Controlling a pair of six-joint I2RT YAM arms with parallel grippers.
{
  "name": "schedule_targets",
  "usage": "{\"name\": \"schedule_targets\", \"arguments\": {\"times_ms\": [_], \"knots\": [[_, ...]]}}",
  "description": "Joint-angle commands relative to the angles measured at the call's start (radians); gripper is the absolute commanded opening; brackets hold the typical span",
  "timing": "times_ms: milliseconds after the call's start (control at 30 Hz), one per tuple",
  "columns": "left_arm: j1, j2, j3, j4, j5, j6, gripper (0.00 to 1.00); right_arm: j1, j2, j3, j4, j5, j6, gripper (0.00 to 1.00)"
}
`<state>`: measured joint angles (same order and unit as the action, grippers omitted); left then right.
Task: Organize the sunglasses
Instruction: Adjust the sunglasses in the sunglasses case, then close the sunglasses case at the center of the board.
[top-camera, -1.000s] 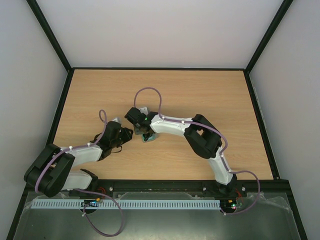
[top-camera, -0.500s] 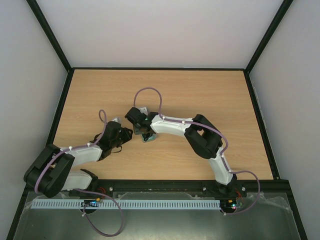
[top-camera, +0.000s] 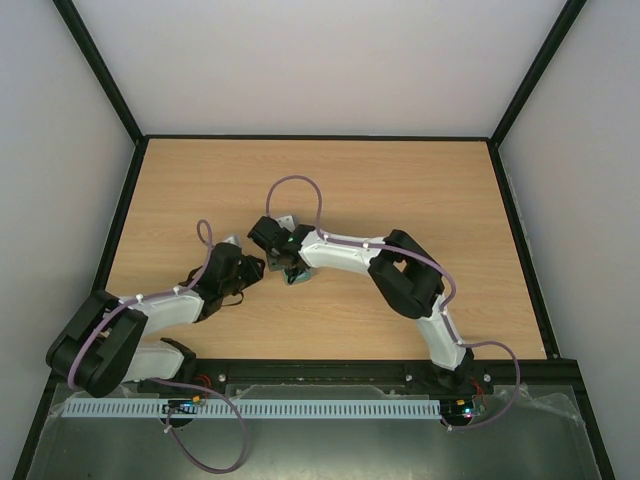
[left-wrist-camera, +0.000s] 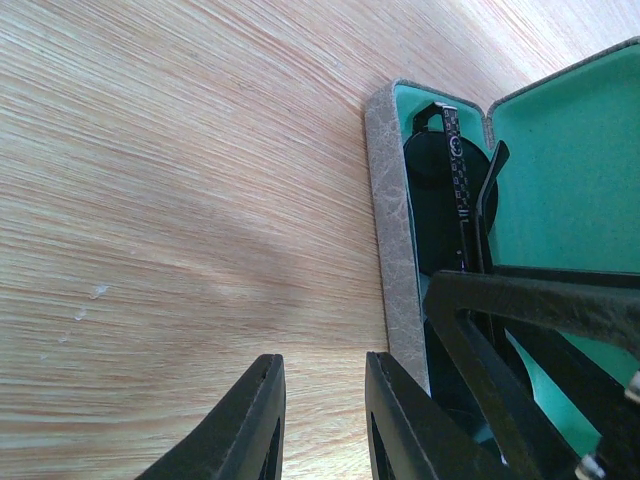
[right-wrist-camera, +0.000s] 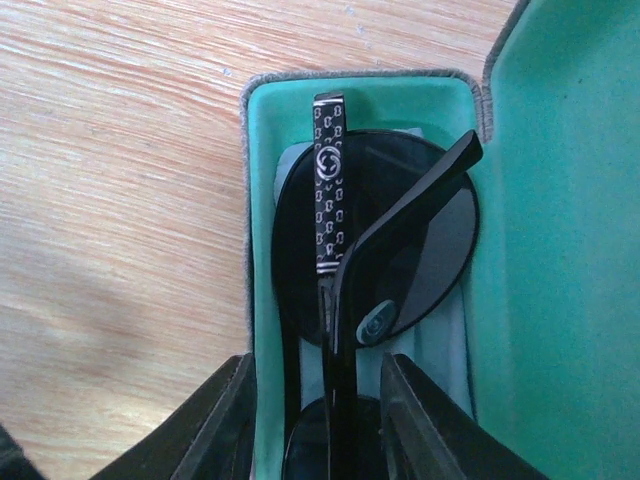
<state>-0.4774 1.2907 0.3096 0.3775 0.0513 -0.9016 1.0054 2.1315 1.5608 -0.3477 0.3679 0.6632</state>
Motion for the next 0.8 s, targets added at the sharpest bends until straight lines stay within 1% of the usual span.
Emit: {"name": "schedule_targets", "arguments": {"times_ms": [0, 100, 200, 333, 433, 567, 633, 700, 767], "knots": [[0.002, -0.018, 0.003, 0.002, -0.012, 0.0, 0.26, 0.026, -0.001, 0.058, -0.098, 0.063, 0.01, 0.38], [0.002, -0.022, 0.002, 0.001, -0.013, 0.0, 0.26, 0.04, -0.002, 0.082, -0.132, 0.11, 0.008, 0.44], [0.002, -0.023, 0.001, 0.0, -0.014, 0.0, 0.26, 0.053, -0.006, 0.108, -0.162, 0.135, 0.008, 0.47], [0.001, -0.025, 0.0, -0.001, -0.014, 0.0, 0.26, 0.071, -0.026, 0.135, -0.2, 0.178, 0.01, 0.5], [0.001, -0.024, 0.0, 0.0, -0.019, -0.002, 0.26, 0.081, -0.075, 0.119, -0.207, 0.198, 0.011, 0.5], [0.0, -0.002, 0.01, 0.01, -0.013, 0.0, 0.25, 0.079, -0.187, 0.048, -0.197, 0.25, 0.002, 0.51], [-0.002, 0.013, 0.012, 0.018, -0.009, 0.0, 0.24, 0.058, -0.25, -0.004, -0.193, 0.26, -0.001, 0.5], [-0.008, 0.022, 0.015, 0.025, -0.01, -0.002, 0.22, 0.018, -0.325, -0.087, -0.151, 0.212, -0.007, 0.47], [-0.012, 0.032, 0.018, 0.027, -0.013, -0.002, 0.21, -0.037, -0.416, -0.198, -0.08, 0.157, -0.013, 0.41]]}}
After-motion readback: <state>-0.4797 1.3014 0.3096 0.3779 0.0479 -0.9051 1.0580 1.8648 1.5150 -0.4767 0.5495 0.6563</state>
